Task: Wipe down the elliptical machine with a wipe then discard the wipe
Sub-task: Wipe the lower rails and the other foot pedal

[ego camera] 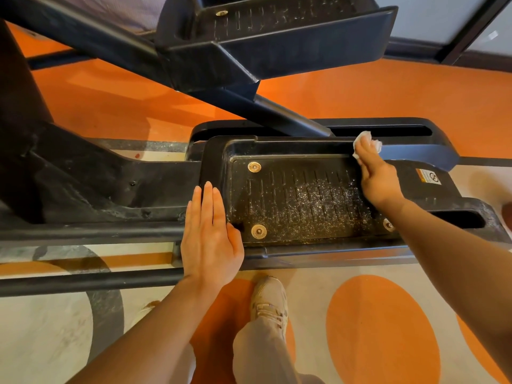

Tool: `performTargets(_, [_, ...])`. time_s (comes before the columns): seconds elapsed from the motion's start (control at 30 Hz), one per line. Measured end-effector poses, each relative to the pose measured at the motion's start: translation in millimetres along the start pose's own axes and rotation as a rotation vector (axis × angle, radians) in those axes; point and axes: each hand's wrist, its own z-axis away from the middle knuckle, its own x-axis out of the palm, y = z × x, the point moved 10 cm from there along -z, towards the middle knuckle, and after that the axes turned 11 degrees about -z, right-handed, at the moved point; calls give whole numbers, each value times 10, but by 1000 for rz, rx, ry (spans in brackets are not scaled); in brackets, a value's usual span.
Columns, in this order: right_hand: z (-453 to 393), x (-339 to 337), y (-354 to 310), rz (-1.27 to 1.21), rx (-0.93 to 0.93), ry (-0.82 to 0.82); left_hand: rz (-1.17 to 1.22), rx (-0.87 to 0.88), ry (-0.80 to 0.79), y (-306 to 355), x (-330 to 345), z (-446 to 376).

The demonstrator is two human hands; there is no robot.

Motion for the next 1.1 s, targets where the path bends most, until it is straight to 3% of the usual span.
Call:
performTargets(0.23, [95, 196, 203, 275, 100, -167, 2, 3, 12, 2, -31, 1])
performTargets(0.47, [69, 126, 127, 509, 62, -217, 11, 2, 19, 5, -37, -11])
performTargets(0.8, [100, 314, -27, 418, 144, -96, 29, -1, 8, 9, -38, -10])
performTargets(1.1, [171, 338, -154, 388, 94, -161, 39, 12, -1, 14, -22, 0])
